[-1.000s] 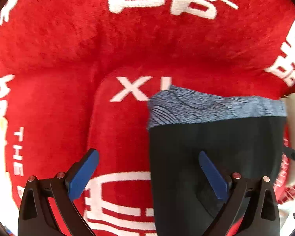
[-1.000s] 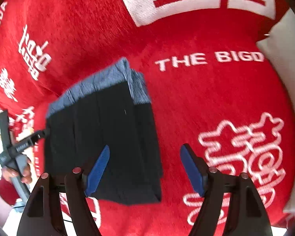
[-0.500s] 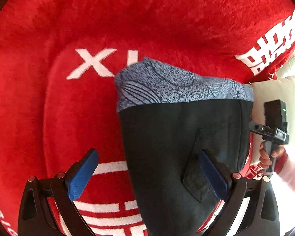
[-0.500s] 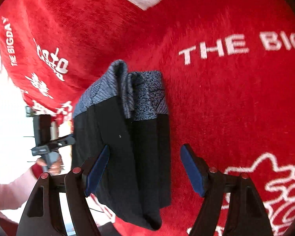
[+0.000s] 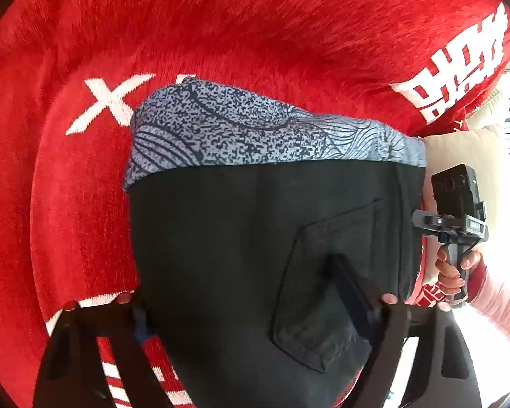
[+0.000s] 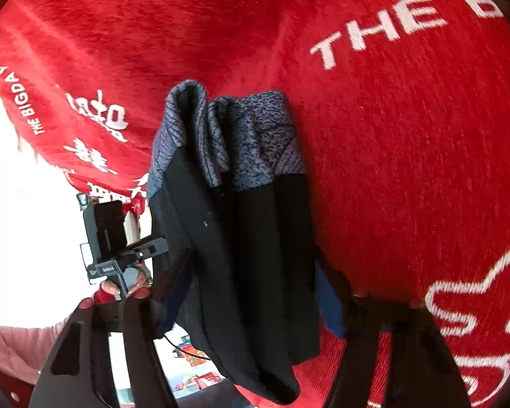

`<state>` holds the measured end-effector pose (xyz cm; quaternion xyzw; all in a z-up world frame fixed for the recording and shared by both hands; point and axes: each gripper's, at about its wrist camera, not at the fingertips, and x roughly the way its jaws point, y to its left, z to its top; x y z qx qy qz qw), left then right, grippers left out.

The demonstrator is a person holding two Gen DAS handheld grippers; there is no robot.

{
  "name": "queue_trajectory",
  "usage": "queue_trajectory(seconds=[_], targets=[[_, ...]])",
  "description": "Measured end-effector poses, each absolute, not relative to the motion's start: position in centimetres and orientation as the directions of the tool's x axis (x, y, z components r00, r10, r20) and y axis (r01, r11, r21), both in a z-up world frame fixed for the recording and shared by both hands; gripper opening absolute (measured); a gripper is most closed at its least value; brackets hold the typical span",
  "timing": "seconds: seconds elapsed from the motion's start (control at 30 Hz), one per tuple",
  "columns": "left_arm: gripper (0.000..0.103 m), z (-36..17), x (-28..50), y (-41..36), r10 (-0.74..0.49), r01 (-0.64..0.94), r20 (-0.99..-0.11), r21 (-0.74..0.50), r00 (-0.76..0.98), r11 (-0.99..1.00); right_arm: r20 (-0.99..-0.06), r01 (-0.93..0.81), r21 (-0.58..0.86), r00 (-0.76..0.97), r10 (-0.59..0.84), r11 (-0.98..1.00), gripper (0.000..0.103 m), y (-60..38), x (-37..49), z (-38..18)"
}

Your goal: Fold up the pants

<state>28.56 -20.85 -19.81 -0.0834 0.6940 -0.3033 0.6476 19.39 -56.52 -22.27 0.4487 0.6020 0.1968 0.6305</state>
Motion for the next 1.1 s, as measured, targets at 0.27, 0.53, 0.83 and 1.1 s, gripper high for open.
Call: queue_trajectory(seconds=[0.27, 0.53, 0.83, 1.1], targets=[[0.061, -17.7, 28.0, -20.6, -0.514, 0.278, -0.852, -0.520, -0.103, 0.807, -0.557, 0.326, 0.820, 0.264, 0.787, 0.471, 0.040, -57.1, 17.9, -20.8], [0.061, -15.5, 27.1, -20.4, -0.554, 0.261, -0.829, -0.554, -0.084, 0.790, -0.545, 0.289, 0.832, 0.260, 0.797, 0.474, 0.037, -56.2, 16.9, -18.0], [0.061, -12.1, 24.5, -19.3, -0.572, 0.258, -0.816, -0.573, -0.084, 0.778, -0.513, 0.297, 0.848, 0.256, 0.820, 0.438, 0.036, -55.0, 14.1, -15.6], [0.061, -10.6, 21.0, -18.0, -0.558, 0.243, -0.825, -0.562, -0.089, 0.791, -0.488, 0.335, 0.854, 0.254, 0.835, 0.397, 0.036, -53.3, 10.3, -15.1]])
